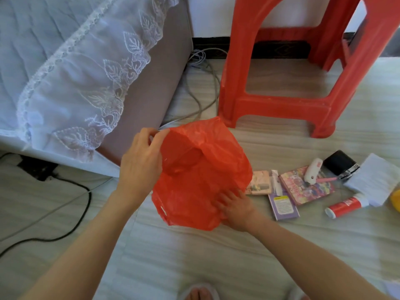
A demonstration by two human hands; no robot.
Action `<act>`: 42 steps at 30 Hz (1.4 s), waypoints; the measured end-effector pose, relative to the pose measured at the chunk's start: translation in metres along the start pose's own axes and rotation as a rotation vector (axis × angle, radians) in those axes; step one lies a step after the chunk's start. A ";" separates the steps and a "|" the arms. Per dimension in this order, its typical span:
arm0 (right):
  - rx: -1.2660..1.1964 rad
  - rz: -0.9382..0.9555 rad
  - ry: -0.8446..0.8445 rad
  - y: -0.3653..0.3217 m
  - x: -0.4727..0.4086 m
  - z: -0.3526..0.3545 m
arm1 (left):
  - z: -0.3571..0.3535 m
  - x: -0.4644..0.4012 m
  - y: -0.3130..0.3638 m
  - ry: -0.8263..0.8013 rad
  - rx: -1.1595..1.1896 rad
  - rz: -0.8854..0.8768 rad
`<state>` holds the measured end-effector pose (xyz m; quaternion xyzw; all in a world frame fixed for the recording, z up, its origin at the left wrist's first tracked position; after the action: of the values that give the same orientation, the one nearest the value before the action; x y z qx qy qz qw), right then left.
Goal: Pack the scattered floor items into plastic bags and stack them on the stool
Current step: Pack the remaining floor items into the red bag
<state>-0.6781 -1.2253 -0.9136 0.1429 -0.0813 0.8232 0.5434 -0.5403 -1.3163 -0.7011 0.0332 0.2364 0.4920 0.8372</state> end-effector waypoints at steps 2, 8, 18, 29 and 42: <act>0.025 0.021 0.038 -0.002 0.003 -0.001 | -0.003 0.003 0.001 -0.021 -0.001 -0.011; -0.102 -0.151 0.343 0.021 0.037 0.030 | -0.002 0.021 0.027 0.034 -0.023 -0.146; -0.284 -0.580 0.210 0.109 0.143 -0.020 | -0.136 0.077 0.159 -0.362 0.040 -0.445; -0.589 -1.056 0.057 0.110 0.145 -0.086 | -0.269 0.094 0.164 -0.902 0.005 -0.226; -0.532 -1.008 0.208 0.125 0.197 -0.109 | -0.281 0.132 0.164 -0.914 0.078 -0.396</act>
<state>-0.8809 -1.0718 -0.9505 -0.0594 -0.1536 0.4235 0.8908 -0.7404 -1.1708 -0.9510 0.2313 -0.1345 0.2493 0.9307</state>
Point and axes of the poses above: each hand's wrist, its own x-axis away from the middle knuckle, its own z-axis out of the back of the hand, y = z × x, the point moved 7 cm from there along -x, towards the middle knuckle, and after that the axes turned 12 degrees about x, right-handed, at the moved point
